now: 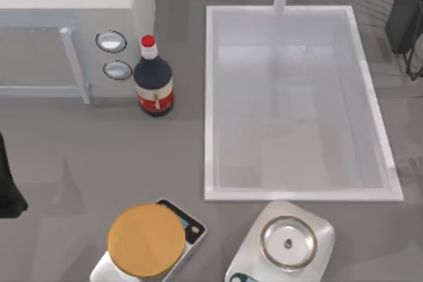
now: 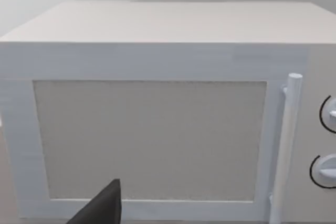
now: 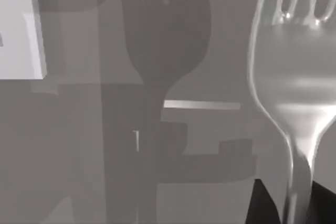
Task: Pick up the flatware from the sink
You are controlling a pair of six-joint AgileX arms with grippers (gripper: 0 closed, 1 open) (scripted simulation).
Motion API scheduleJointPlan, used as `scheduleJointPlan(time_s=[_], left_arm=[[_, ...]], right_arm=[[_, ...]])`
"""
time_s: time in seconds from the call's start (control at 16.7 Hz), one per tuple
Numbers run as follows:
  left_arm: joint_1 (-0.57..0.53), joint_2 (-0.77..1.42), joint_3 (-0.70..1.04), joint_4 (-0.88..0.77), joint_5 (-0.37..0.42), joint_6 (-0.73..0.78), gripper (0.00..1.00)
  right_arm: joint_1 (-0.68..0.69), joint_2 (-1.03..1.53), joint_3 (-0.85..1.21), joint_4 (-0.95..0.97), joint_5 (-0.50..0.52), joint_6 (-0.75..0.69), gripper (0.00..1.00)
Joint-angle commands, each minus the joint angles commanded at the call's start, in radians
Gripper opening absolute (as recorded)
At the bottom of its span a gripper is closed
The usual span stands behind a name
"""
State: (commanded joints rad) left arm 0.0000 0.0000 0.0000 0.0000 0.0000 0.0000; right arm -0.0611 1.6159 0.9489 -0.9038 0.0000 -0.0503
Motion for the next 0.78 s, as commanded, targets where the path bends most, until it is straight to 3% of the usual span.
scheduleJointPlan(time_s=[0.06, 0.78], left_arm=[[0.000, 0.000, 0.000, 0.000, 0.000, 0.000, 1.00], [0.000, 0.000, 0.000, 0.000, 0.000, 0.000, 1.00]], right_arm=[[0.000, 0.000, 0.000, 0.000, 0.000, 0.000, 0.00], [0.000, 0.000, 0.000, 0.000, 0.000, 0.000, 0.90]])
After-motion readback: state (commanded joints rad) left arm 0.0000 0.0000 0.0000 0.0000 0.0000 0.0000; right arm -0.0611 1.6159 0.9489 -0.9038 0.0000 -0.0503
